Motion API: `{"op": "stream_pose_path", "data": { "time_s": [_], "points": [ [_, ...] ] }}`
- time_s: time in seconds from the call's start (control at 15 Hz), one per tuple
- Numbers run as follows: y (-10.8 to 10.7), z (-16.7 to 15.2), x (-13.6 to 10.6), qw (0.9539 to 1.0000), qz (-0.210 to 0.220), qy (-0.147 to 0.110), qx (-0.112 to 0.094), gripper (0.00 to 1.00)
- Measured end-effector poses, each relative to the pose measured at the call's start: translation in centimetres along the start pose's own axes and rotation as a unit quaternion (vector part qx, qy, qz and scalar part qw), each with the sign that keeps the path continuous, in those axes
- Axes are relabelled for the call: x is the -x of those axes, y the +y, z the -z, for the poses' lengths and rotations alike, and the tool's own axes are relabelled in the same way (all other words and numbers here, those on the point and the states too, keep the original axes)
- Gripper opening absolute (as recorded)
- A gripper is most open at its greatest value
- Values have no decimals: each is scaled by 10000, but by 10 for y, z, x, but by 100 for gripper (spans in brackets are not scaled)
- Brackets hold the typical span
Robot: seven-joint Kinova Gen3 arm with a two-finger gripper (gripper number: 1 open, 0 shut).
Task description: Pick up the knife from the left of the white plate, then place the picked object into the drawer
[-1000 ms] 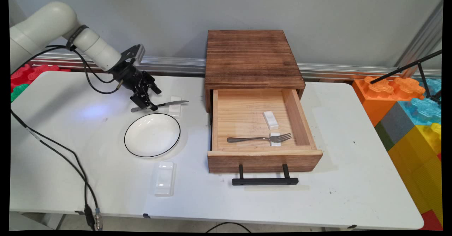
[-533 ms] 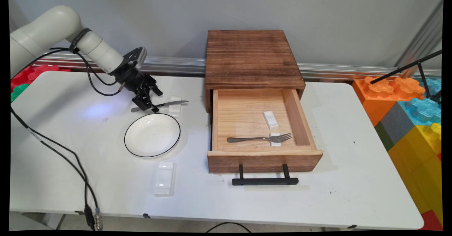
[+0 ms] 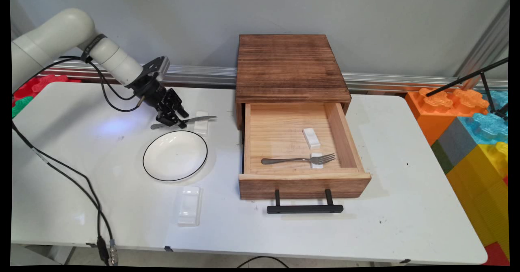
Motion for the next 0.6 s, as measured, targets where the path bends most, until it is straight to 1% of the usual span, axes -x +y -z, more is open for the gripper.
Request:
{"op": "stream_pose_path", "data": {
  "time_s": [0.6],
  "points": [
    [3,6,-2,10000,-24,-22,73,0]
  ]
}}
